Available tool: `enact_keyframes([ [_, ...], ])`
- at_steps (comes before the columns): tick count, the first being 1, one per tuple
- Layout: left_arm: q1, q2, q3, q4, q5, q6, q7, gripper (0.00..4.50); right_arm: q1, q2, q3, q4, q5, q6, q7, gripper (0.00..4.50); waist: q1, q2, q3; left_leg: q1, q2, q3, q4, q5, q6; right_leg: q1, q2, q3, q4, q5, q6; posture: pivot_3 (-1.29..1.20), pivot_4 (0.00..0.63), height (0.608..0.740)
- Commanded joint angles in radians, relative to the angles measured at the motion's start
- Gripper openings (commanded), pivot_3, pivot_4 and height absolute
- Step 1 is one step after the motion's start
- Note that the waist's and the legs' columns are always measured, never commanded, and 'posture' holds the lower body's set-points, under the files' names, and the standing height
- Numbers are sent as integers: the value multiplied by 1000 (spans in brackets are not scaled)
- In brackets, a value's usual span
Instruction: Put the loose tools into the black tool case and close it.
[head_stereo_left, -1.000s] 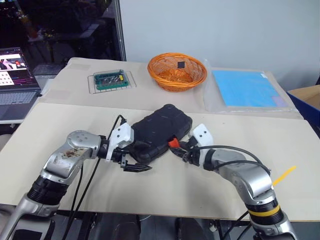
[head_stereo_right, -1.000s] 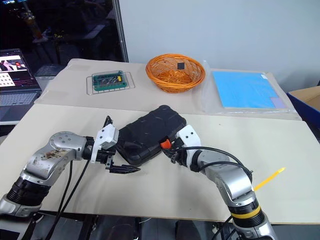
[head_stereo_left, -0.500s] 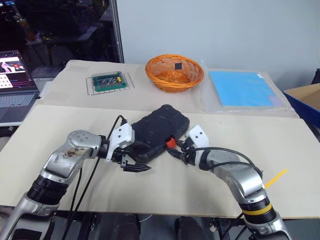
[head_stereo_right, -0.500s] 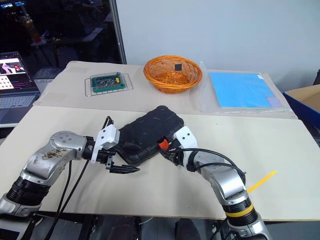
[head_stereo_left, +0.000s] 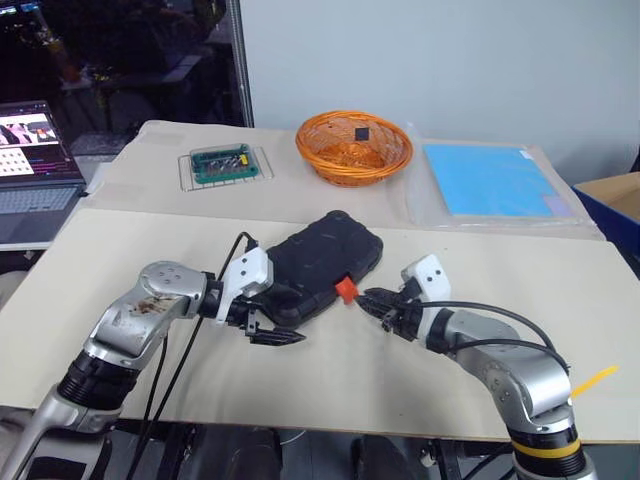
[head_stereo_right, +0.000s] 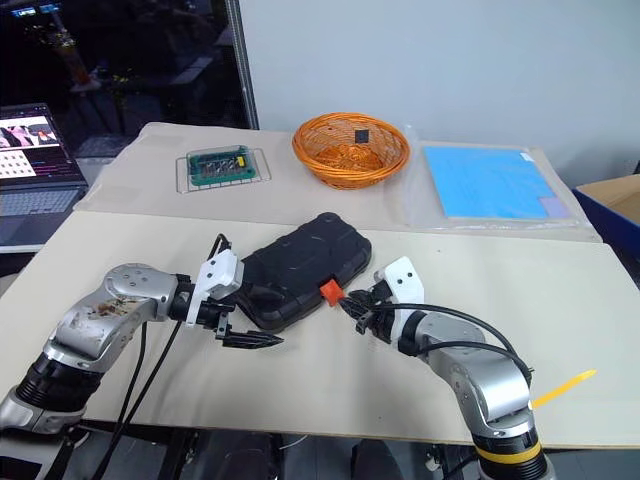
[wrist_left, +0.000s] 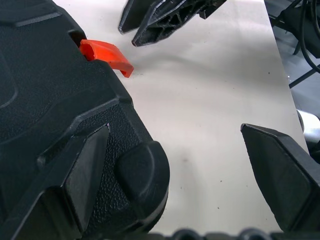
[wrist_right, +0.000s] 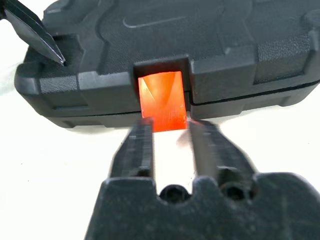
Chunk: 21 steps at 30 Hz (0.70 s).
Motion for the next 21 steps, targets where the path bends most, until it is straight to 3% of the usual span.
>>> enact_keyframes([
  [1, 18, 1, -42, 28, 25, 35, 2, 4500, -64, 31, 37, 57, -14, -20, -18, 47, 0, 0, 0, 0, 0, 0, 0, 0, 0, 0, 0, 0, 0, 0, 0, 0, 150, 740],
  [10, 16, -6, -46, 37, 33, 25, 10, 4500, -121, 67, 95, 174, -54, -90, 0, 47, -10, 0, -1, 2, 0, 0, 0, 0, 0, 1, 0, 0, 0, 0, 0, 0, 150, 740],
  [16, 20, -6, -42, 27, 28, 37, 21, 4500, -49, 59, -3, 40, 41, -82, 27, 47, -1, 0, -1, 3, 0, 0, -1, -2, -3, 1, 0, 0, 0, 0, 0, 0, 150, 740],
  [21, 22, -8, -46, 35, 32, 30, 22, 4500, -73, 88, -6, 82, 28, -135, 10, 47, -1, 0, -1, 2, 0, 1, -2, -2, -4, 1, 0, 0, -1, -1, 1, 0, 150, 740],
])
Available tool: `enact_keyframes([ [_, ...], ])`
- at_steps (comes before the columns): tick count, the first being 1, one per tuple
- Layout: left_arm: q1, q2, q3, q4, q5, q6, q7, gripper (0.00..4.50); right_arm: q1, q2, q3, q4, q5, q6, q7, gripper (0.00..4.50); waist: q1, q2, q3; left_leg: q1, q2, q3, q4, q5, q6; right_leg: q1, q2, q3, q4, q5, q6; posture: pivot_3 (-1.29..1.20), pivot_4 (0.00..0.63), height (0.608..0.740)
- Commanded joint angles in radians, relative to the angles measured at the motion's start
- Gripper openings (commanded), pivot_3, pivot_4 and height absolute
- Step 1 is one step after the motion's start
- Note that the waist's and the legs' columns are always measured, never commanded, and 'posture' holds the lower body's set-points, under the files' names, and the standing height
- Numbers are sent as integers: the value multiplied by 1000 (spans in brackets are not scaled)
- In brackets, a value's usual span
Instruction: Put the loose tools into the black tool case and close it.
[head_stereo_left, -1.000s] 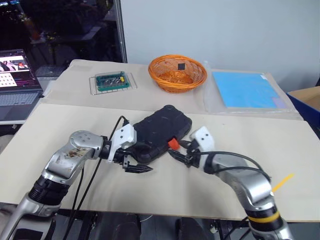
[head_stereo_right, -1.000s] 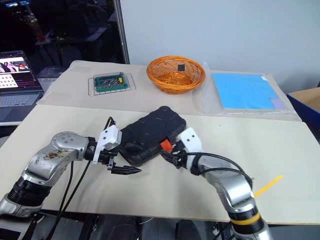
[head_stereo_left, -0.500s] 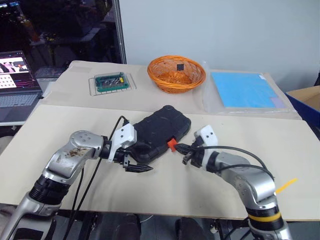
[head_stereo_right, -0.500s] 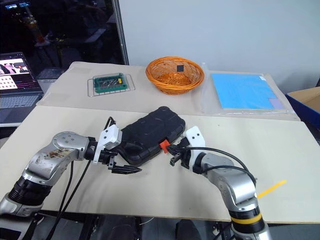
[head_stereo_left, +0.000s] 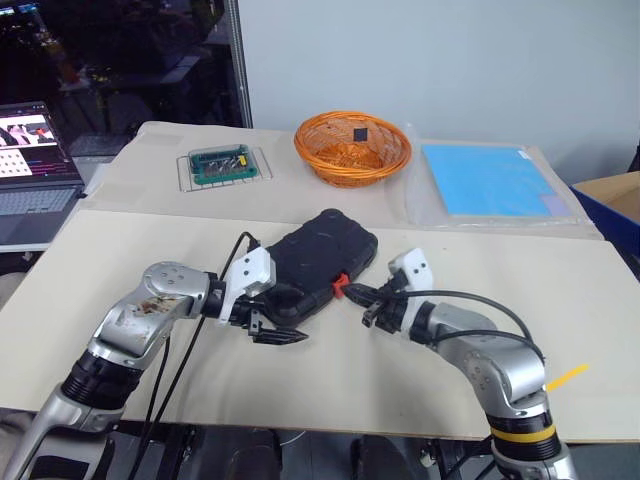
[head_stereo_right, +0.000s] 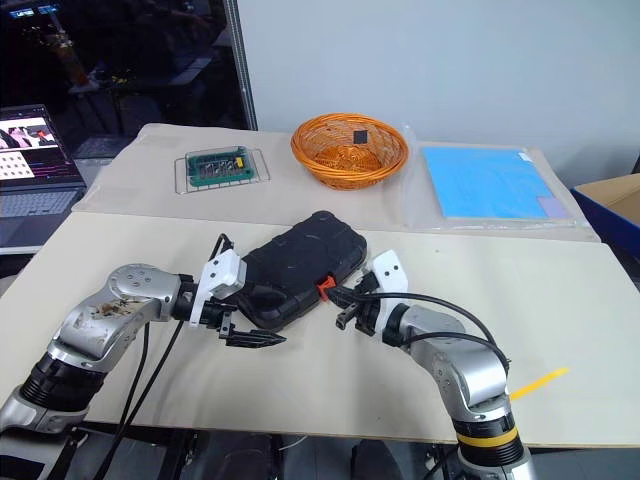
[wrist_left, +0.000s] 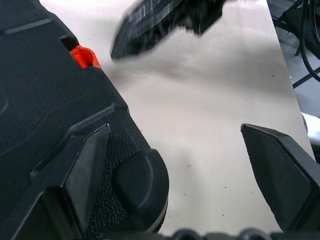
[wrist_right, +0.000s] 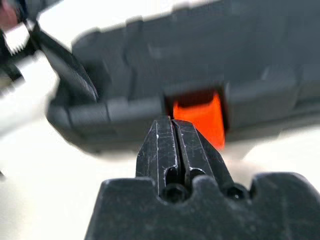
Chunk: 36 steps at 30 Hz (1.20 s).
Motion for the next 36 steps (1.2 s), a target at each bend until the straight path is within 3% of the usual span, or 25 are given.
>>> enact_keyframes([
  [1, 24, 1, -43, 36, 31, 29, 3, 4500, -38, 21, -2, 20, -8, -65, -11, 47, -1, 0, 0, 0, 0, 0, 0, 0, 0, 0, 0, 0, 0, 0, 1, 0, 150, 740],
  [12, 40, -2, -42, 43, 36, 13, 10, 4500, -50, -25, 138, 196, -166, -135, -14, 47, 0, 0, -2, 1, 0, 0, -1, 0, 0, 0, 0, 0, 0, -1, -1, 0, 150, 740],
  [20, 44, -19, -45, 44, 33, 20, 31, 4500, -22, -24, 173, 334, -240, -166, -45, 47, -2, 0, -17, 11, 0, 1, -3, -3, -5, 6, -3, -1, -5, -4, 4, 0, 150, 740],
  [28, 42, -51, -41, 64, 38, 9, 50, 4500, -27, -58, 143, 305, -228, -222, 14, 47, 0, -1, -28, 17, -1, 1, -10, -5, -7, 6, -12, -1, -7, -5, 4, 0, 150, 740],
  [33, 52, -99, -17, 78, 37, -26, 80, 4500, -11, -51, 69, 257, -207, -357, 28, 47, 3, 0, -28, 17, -2, 2, -18, -5, -7, 6, -13, -1, -17, -3, 2, 0, 150, 740],
  [36, 73, -186, 114, 37, -35, -56, 176, 4500, 20, -70, -48, 78, -102, -368, 50, 47, 8, 3, -25, 12, -3, 6, -17, -4, -7, 5, -13, -2, -17, -3, 2, 0, 150, 740],
])
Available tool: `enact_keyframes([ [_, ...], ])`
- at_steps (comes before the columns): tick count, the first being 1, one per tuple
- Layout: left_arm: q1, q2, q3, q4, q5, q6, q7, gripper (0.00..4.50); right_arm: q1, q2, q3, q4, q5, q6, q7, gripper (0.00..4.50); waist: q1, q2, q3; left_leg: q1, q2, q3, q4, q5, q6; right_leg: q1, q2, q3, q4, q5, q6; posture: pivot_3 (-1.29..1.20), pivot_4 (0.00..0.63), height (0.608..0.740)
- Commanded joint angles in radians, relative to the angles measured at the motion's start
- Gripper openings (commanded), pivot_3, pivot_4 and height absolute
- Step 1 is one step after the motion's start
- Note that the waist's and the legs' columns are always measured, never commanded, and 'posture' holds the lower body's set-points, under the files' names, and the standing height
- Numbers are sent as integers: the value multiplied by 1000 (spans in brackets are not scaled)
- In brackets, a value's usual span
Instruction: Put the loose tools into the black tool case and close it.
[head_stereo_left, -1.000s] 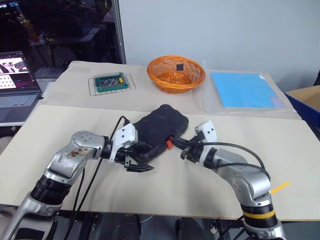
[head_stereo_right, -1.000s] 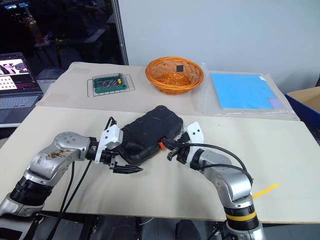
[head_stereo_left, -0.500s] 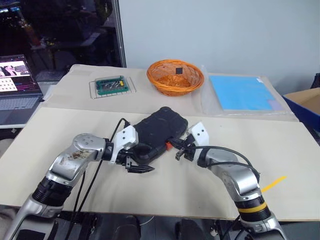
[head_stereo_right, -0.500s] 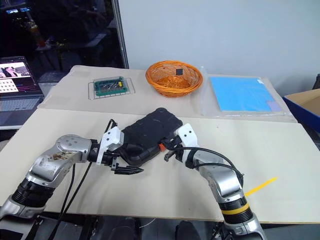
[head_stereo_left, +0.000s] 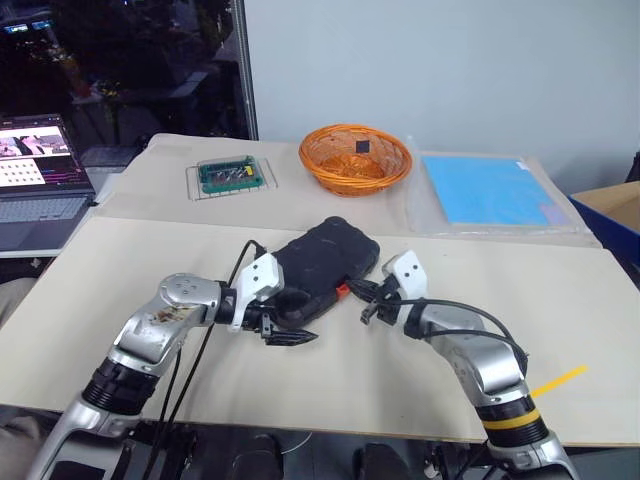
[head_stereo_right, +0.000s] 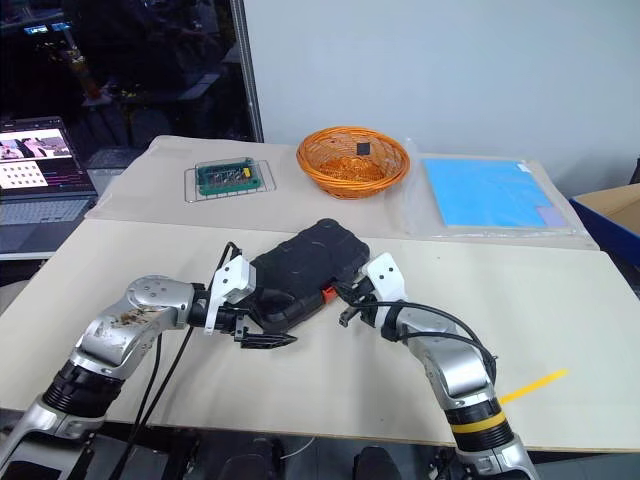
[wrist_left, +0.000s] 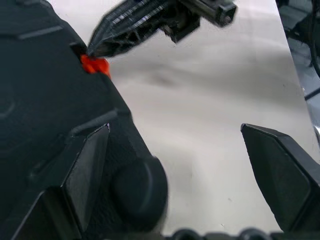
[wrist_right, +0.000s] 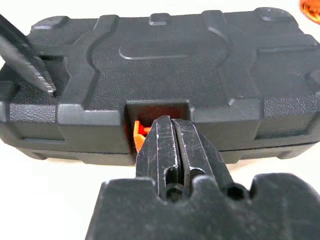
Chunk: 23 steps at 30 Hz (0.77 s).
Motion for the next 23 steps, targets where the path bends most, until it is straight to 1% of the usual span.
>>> enact_keyframes([
  [1, 39, -55, 137, -33, -112, 11, 65, 4500, 61, -68, -172, -236, 129, 4, 45, 302, 7, 3, 4, -5, 0, 1, 0, 0, 1, -1, 0, 0, 0, 2, -3, 0, 150, 740],
  [2, 52, -58, 182, -59, -165, 32, 58, 4500, 98, -106, -195, -293, 150, 15, 76, 604, 9, 4, 5, -12, 0, 1, 2, 3, 5, -4, 1, 0, 1, 5, -2, 0, 150, 740],
  [3, 63, -51, 224, -80, -227, 70, 47, 4500, 139, -147, -219, -343, 179, 32, 110, 825, 9, 3, 5, -21, -1, 1, 4, 7, 11, -11, 3, 0, 1, 7, 3, 0, 150, 740],
  [4, 70, -46, 250, -94, -270, 97, 42, 4500, 165, -174, -234, -374, 199, 41, 127, 1110, 10, 3, 6, -26, 0, 0, 6, 7, 11, -15, 6, 0, 1, 9, 7, 0, 150, 740],
  [5, 97, -28, 274, -123, -285, 111, 50, 4500, 216, -217, -269, -412, 228, 52, 158, 1544, 10, 3, 6, -29, 0, -3, 6, 7, 11, -16, 7, -1, 1, 9, 8, 0, 150, 740],
  [6, 114, -10, 288, -138, -293, 119, 50, 4500, 247, -245, -289, -437, 247, 63, 174, 1845, 10, 3, 6, -28, 1, -3, 5, 5, 12, -16, 8, -1, 1, 8, 7, 0, 150, 740],
  [7, 159, 15, 328, -181, -313, 138, 63, 4500, 325, -285, -361, -476, 281, 64, 220, 2122, 9, 4, 7, -29, 1, -3, 5, 4, 12, -16, 8, -2, 1, 7, 7, 0, 150, 740],
  [10, 280, 92, 436, -247, -353, 168, 66, 4500, 486, -352, -516, -538, 324, 39, 294, 3282, 8, 6, 9, -27, 0, -3, 1, 2, 11, -15, 8, -1, 1, 2, 7, 0, 150, 740],
  [11, 314, 116, 467, -254, -361, 172, 63, 4500, 521, -365, -551, -546, 328, 29, 306, 3519, 7, 6, 11, -27, 0, -3, 1, 2, 11, -15, 8, -1, 1, 1, 7, 0, 150, 740],
  [12, 355, 136, 496, -274, -368, 174, 61, 4500, 558, -373, -595, -550, 339, 24, 320, 3936, 6, 5, 12, -26, 0, -3, 1, 2, 11, -15, 8, -1, 1, 1, 7, 0, 150, 740],
  [14, 413, 168, 540, -292, -377, 171, 52, 4500, 600, -387, -641, -557, 344, 17, 336, 4461, 7, 4, 14, -25, 0, -3, 4, 2, 11, -14, 8, -1, 1, 1, 7, 0, 150, 740],
  [15, 447, 182, 557, -306, -371, 163, 52, 4500, 622, -390, -664, -557, 345, 10, 350, 4461, 8, 3, 16, -23, 0, -4, 5, 2, 11, -12, 8, -1, 1, 1, 7, 0, 150, 740],
  [16, 476, 194, 571, -317, -364, 156, 50, 4500, 640, -394, -680, -555, 338, -1, 361, 4461, 8, 2, 18, -21, 0, -4, 6, 1, 9, -14, 7, -2, 0, -3, 3, 0, 150, 740],
  [18, 527, 205, 597, -345, -369, 156, 59, 4500, 688, -400, -720, -545, 318, -38, 400, 4461, 7, 0, 20, -16, 0, -2, 6, -3, 2, -12, 4, -1, -1, -3, 4, 0, 150, 740],
  [20, 545, 213, 610, -346, -388, 164, 57, 4500, 698, -405, -732, -534, 307, -55, 406, 4461, 8, -1, 21, -15, 0, -1, 6, -4, 1, -11, 2, -1, -1, -2, 3, 0, 150, 740],
  [23, 544, 226, 604, -329, -388, 160, 52, 4500, 674, -411, -711, -516, 299, -63, 397, 4461, 8, -2, 22, -14, 2, -3, 5, -4, 1, -12, -2, -1, -3, -2, 2, 0, 150, 740],
])
